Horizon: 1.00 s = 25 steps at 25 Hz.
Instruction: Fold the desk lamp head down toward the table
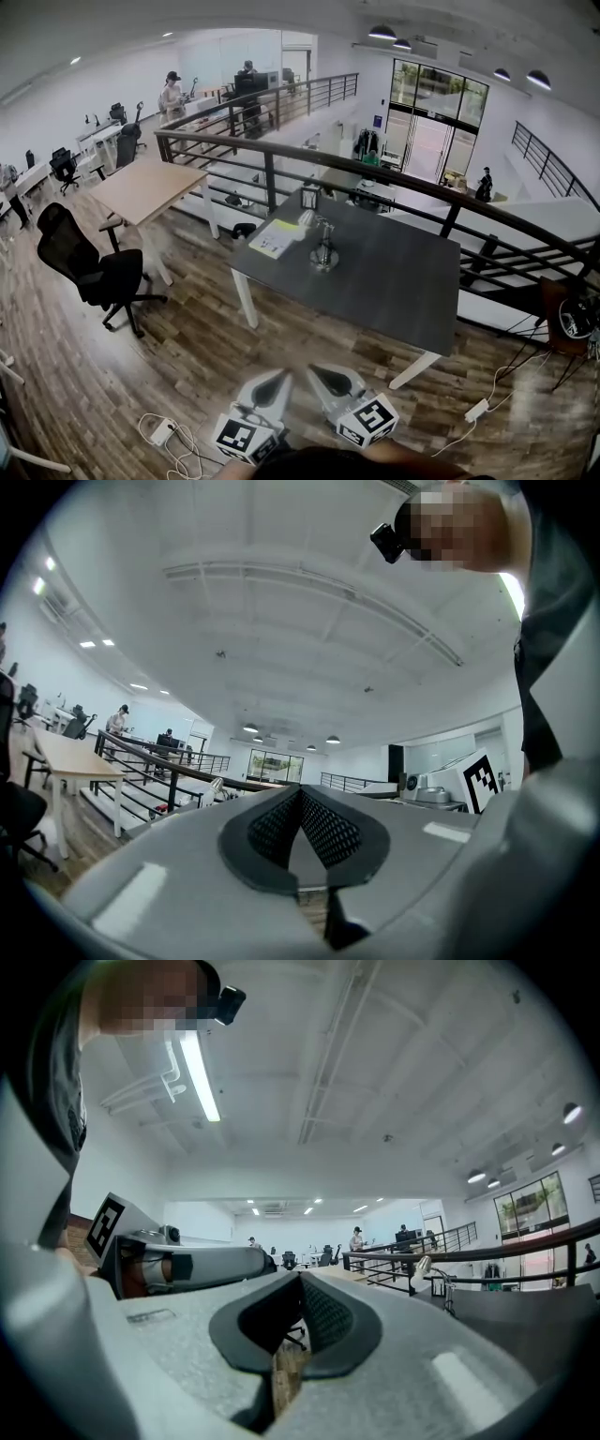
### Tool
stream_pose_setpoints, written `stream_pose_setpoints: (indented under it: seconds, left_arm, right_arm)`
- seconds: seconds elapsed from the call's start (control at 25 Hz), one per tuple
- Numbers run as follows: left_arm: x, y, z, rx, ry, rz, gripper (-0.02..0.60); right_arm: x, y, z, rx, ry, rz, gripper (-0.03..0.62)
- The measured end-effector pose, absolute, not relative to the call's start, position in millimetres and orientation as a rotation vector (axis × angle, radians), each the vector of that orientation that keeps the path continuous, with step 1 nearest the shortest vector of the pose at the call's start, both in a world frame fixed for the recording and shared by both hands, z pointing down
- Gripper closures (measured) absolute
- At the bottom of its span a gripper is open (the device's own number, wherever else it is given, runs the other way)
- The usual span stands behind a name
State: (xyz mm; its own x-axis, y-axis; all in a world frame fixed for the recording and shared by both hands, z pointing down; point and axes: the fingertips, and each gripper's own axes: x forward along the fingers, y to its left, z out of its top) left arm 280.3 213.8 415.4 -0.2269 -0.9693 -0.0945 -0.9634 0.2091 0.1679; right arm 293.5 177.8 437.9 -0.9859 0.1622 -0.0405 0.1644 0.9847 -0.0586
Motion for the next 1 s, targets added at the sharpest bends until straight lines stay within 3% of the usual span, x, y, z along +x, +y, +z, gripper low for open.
stream_pose_setpoints:
  seconds: [0.48,1.0]
  left_arm:
    - [165,246,426,1.912,-2.39,-0.331,0.58]
    - [109,244,434,1.829,-2.442,-0.335,0.58]
  right_arm:
    - [180,215,443,0.27,3.14,-0.114,0.592]
    - [130,206,455,0.317,3.16,-0.139,0.592]
